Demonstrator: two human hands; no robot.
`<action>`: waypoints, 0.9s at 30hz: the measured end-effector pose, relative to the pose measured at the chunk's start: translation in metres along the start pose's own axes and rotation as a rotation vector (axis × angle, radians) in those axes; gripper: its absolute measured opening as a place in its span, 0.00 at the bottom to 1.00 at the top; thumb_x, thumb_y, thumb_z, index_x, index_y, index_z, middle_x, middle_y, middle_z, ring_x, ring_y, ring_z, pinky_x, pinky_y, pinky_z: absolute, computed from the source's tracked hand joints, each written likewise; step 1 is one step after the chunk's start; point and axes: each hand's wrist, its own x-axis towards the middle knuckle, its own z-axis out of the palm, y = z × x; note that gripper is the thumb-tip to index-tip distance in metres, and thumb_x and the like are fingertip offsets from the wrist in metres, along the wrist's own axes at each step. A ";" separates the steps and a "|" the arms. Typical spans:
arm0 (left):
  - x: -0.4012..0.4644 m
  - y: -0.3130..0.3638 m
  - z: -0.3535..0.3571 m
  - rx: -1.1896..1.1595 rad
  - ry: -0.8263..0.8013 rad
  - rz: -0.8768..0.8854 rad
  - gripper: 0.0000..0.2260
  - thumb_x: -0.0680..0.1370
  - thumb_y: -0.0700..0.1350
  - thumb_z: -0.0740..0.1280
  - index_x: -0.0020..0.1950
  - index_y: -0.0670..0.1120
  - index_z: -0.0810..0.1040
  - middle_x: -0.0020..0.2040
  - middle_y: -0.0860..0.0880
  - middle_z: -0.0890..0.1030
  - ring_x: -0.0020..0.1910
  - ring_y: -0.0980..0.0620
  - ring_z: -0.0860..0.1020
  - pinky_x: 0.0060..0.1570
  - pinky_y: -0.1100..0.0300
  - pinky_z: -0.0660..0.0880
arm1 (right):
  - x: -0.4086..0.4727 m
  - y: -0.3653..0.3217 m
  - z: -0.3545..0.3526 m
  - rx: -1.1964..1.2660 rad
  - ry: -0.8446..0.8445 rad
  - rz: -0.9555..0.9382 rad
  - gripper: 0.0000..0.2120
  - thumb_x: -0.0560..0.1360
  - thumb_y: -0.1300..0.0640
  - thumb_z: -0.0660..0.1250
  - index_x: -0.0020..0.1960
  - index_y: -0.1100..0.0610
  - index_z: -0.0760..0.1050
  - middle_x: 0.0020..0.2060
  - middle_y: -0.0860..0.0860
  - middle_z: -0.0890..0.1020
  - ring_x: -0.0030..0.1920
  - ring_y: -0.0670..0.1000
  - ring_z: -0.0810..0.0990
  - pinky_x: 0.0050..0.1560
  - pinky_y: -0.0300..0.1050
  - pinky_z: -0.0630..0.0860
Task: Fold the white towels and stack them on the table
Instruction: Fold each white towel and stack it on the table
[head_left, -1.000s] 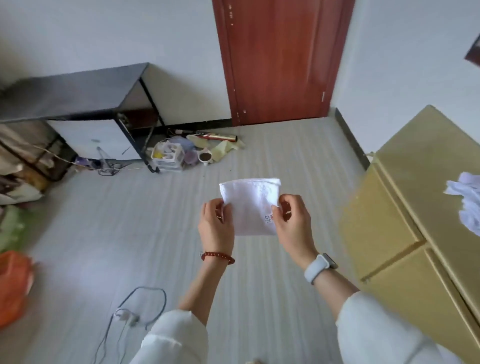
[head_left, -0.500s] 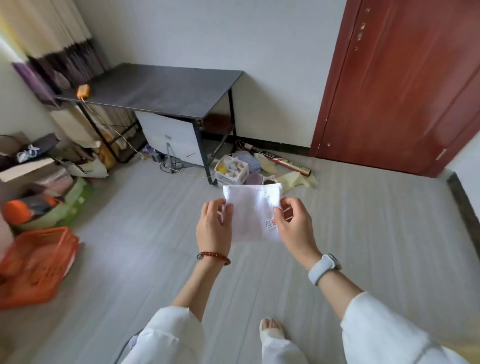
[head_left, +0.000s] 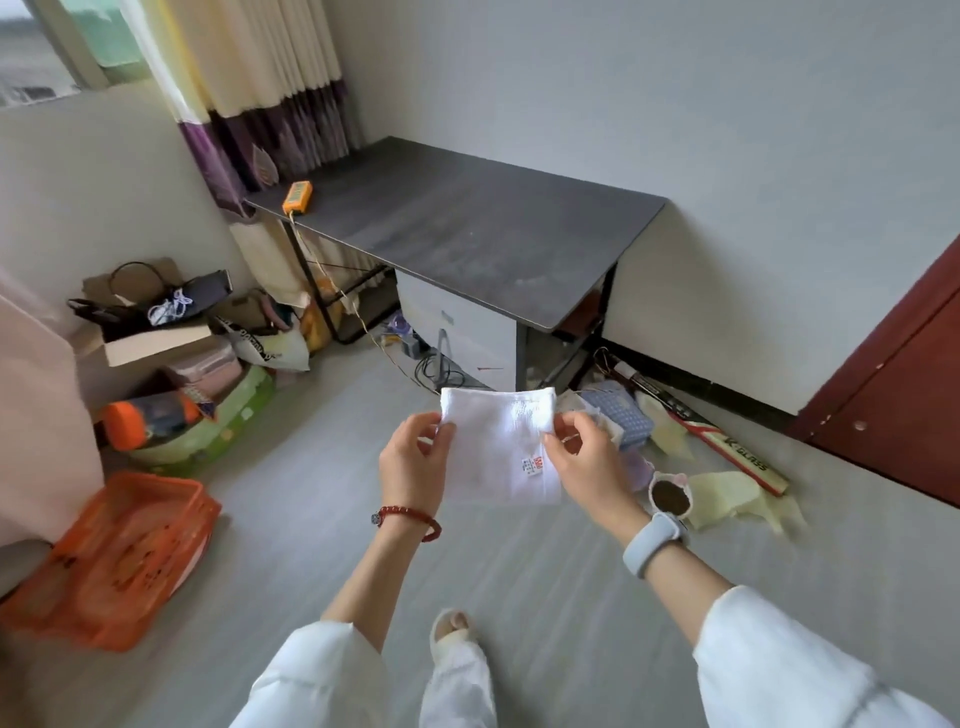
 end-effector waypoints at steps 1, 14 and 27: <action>0.034 -0.005 0.003 -0.003 -0.012 -0.007 0.05 0.75 0.41 0.67 0.49 0.41 0.79 0.39 0.49 0.75 0.32 0.60 0.71 0.32 0.77 0.67 | 0.032 -0.002 0.014 0.000 -0.005 0.005 0.04 0.74 0.63 0.65 0.49 0.61 0.73 0.39 0.49 0.76 0.41 0.48 0.74 0.37 0.26 0.68; 0.406 -0.016 0.108 0.096 -0.322 -0.021 0.08 0.75 0.39 0.65 0.53 0.43 0.79 0.44 0.50 0.78 0.43 0.50 0.76 0.46 0.62 0.71 | 0.382 -0.010 0.105 0.017 0.057 0.194 0.03 0.74 0.61 0.64 0.47 0.57 0.74 0.38 0.46 0.77 0.41 0.47 0.75 0.38 0.33 0.68; 0.687 -0.002 0.316 0.225 -0.578 -0.107 0.13 0.76 0.41 0.64 0.60 0.45 0.75 0.53 0.49 0.78 0.48 0.53 0.74 0.49 0.64 0.68 | 0.698 0.059 0.110 0.006 0.131 0.463 0.07 0.75 0.60 0.61 0.51 0.58 0.74 0.42 0.48 0.77 0.47 0.50 0.76 0.46 0.41 0.68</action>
